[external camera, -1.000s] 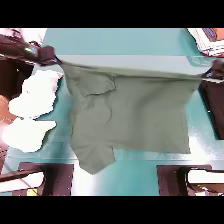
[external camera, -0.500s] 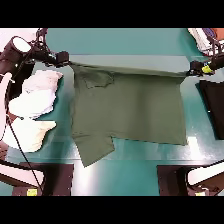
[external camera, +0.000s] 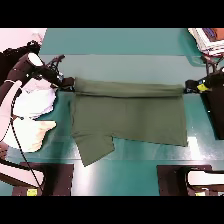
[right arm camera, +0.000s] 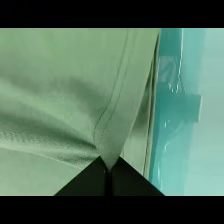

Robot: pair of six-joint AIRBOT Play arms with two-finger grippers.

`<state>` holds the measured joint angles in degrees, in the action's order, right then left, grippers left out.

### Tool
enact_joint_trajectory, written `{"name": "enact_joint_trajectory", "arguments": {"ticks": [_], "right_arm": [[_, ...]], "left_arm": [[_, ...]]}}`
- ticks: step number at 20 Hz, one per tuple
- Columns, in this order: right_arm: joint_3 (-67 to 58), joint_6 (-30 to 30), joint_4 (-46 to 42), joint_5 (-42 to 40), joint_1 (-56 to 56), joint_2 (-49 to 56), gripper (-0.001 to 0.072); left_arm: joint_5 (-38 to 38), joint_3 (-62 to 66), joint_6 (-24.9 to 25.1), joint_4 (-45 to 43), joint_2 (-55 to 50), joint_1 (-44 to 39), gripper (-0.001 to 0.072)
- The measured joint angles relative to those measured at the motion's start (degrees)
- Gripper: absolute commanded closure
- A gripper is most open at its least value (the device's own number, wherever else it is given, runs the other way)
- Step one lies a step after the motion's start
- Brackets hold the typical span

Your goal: Fold the shirts.

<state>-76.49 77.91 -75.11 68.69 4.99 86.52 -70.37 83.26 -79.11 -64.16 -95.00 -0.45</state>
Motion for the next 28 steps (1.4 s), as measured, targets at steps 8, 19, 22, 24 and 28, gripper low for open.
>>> {"name": "enact_joint_trajectory", "arguments": {"ticks": [8, 19, 22, 24, 28], "right_arm": [[5.0, 0.0, 0.0, 1.2, 1.7, -5.3, 0.0323], [15.9, 0.0, 0.5, 1.4, 5.6, -20.7, 0.0324], [16.5, 0.0, 0.6, 1.5, 5.7, -21.9, 0.0324], [16.7, 0.0, 0.6, 2.2, 5.8, -22.3, 0.0324], [16.9, 0.0, 0.6, 3.3, 5.8, -22.6, 0.0324]], "left_arm": [[-4.0, -3.5, -2.2, -5.2, 5.6, -0.4, 0.0208], [-4.7, -43.3, -6.8, 1.9, 39.3, -0.5, 0.0208], [-1.8, -52.1, -7.2, 7.0, 43.6, -0.5, 0.0208], [0.4, -56.0, -7.4, 9.3, 44.8, -0.5, 0.0208], [4.3, -60.5, -6.2, 13.3, 45.8, -0.5, 0.0208]]}}
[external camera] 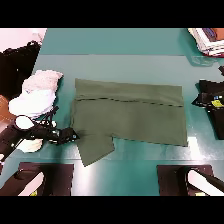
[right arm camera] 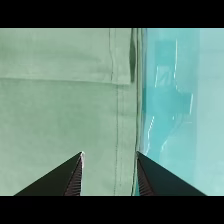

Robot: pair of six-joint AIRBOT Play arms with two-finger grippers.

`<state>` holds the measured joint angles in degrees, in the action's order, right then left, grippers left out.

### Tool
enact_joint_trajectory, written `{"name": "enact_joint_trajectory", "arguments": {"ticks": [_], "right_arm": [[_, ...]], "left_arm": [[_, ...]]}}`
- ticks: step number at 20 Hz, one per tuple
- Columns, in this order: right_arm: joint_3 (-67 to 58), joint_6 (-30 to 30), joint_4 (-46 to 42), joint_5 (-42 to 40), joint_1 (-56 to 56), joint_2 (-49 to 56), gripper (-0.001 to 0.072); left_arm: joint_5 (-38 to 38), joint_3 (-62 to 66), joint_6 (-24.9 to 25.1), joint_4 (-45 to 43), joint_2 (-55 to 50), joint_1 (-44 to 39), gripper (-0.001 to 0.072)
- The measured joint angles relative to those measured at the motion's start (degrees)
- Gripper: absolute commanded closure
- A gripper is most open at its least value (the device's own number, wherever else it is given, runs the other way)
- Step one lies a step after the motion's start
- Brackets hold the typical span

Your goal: Fold the shirts.

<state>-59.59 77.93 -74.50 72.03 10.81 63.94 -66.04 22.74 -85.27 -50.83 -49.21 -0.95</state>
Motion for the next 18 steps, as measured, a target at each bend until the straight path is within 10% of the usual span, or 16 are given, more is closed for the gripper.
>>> {"name": "enact_joint_trajectory", "arguments": {"ticks": [4, 5, 8, 14, 16, 18], "right_arm": [[0.0, 0.0, 1.2, 0.9, 0.0, -0.1, 0.0324], [0.0, 0.0, 1.7, 1.1, 0.0, -0.1, 0.0324], [0.0, 0.0, 2.4, 1.8, 0.0, -0.1, 0.0324], [2.4, 0.0, -0.4, 7.2, 1.2, -0.7, 0.0322], [6.5, 0.0, -1.0, 9.1, 3.6, -2.0, 0.0141], [11.9, 0.0, -1.4, 10.4, 7.2, -3.7, 0.0135]], "left_arm": [[3.0, -1.7, 2.3, 3.2, 0.1, 0.0, 0.0247], [3.2, -1.9, 2.8, 3.7, 0.1, 0.0, 0.0477], [3.7, -2.2, 4.7, 4.4, 0.1, 0.0, 0.0692], [2.4, -2.2, 7.1, 4.9, 0.2, 0.0, 0.0685], [1.6, -2.2, 7.9, 5.1, 0.2, 0.0, 0.0685], [1.2, -2.2, 8.5, 5.3, 0.2, 0.0, 0.0685]]}}
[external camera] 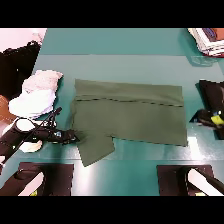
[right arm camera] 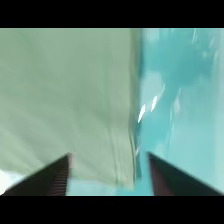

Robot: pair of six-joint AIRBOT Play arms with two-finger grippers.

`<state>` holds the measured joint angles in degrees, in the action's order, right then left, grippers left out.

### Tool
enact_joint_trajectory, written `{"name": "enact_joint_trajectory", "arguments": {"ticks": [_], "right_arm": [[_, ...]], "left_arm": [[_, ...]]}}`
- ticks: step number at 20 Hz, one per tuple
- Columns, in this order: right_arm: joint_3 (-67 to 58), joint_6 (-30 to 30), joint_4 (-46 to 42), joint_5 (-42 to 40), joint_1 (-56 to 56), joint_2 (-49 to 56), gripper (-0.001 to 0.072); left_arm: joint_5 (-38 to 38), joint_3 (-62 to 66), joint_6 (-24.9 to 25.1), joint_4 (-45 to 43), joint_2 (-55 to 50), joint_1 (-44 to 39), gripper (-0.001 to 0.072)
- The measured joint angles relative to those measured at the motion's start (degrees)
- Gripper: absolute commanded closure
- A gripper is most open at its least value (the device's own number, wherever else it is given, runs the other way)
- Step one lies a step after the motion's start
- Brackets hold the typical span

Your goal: Fold the shirts.

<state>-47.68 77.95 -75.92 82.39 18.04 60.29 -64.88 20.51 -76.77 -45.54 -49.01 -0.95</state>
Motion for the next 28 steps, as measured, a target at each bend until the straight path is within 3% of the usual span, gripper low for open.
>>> {"name": "enact_joint_trajectory", "arguments": {"ticks": [3, 9, 11, 12, 13, 17, 22, 28], "right_arm": [[8.3, 0.0, 0.5, 0.9, 6.3, -1.8, 0.0267], [17.6, -1.8, 5.5, -2.5, 10.3, -2.7, 0.0288], [18.3, -2.1, 6.4, -3.7, 9.0, -2.8, 0.0526], [18.3, -2.1, 6.5, -4.9, 8.1, -2.8, 0.0577], [18.2, -2.2, 6.7, -4.9, 7.2, -2.8, 0.0675], [16.0, -2.4, 6.7, -4.9, 3.9, -2.8, 0.0692], [10.9, -2.5, 2.2, 1.2, 1.0, -5.2, 0.0693], [9.1, -2.6, -2.4, 8.3, -0.1, -15.6, 0.0693]], "left_arm": [[0.0, 0.0, 0.4, 0.1, 0.0, 0.0, 0.0685], [0.9, 0.0, 0.6, 0.6, 0.0, 0.0, 0.0686], [1.2, 0.0, 0.7, 0.8, 0.0, 0.0, 0.0686], [1.2, 0.0, 0.7, 0.8, 0.0, 0.0, 0.0686], [1.3, 0.0, 0.7, 0.7, 0.0, 0.0, 0.0687], [-0.6, 1.8, 0.2, -1.7, 0.2, 0.0, 0.0689], [-7.5, 7.1, -1.7, -6.5, 1.4, 0.0, 0.0689], [-17.1, 10.9, -8.9, -7.9, 11.8, 0.0, 0.0688]]}}
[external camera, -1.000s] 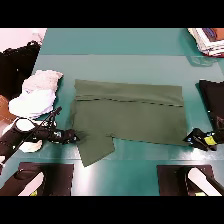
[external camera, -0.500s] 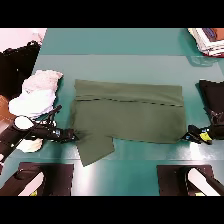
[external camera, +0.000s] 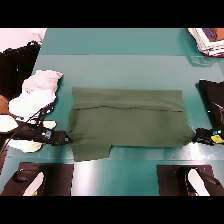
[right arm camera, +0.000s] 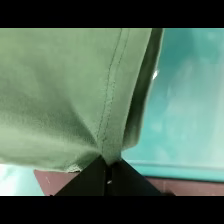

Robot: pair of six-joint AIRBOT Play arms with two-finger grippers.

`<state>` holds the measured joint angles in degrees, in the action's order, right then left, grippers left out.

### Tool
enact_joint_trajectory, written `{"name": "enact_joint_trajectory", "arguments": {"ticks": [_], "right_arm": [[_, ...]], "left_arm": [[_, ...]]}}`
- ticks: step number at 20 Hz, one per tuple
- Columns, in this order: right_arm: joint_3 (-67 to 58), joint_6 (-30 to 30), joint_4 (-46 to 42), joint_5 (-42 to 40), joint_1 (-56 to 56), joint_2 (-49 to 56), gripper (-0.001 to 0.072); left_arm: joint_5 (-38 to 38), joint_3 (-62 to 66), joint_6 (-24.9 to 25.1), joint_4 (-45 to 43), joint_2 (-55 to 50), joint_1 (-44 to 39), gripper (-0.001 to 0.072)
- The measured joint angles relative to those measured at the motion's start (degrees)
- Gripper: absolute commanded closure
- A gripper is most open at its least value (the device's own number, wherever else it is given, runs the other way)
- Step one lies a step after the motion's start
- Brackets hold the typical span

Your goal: Fold the shirts.

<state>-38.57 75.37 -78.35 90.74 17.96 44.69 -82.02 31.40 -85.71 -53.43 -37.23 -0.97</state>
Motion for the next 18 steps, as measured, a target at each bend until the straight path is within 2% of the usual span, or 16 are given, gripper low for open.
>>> {"name": "enact_joint_trajectory", "arguments": {"ticks": [2, 6, 11, 16, 17, 18], "right_arm": [[-1.4, 0.5, -0.5, 0.8, -0.3, -1.6, 0.0693], [-7.5, 1.3, -0.6, -1.5, -4.7, 3.5, 0.0693], [-20.0, 2.7, -0.6, -7.2, -10.7, 19.7, 0.0692], [-33.1, 3.5, 1.8, -10.5, -12.8, 35.4, 0.0681], [-35.6, 3.5, 3.5, -11.0, -12.7, 38.1, 0.051], [-37.8, 3.6, 5.1, -11.7, -12.3, 40.4, 0.0264]], "left_arm": [[-0.5, 3.0, -1.4, -0.1, 1.2, 0.0, 0.0688], [5.4, 9.2, -0.5, -0.4, -3.6, 0.0, 0.0687], [14.7, 19.2, 3.7, -0.5, -20.2, 0.0, 0.0686], [20.2, 30.8, 5.5, -0.5, -36.6, 0.0, 0.0684], [20.9, 32.8, 5.7, -0.5, -39.2, 0.0, 0.0663], [21.3, 34.3, 5.7, -0.5, -41.1, 0.0, 0.0399]]}}
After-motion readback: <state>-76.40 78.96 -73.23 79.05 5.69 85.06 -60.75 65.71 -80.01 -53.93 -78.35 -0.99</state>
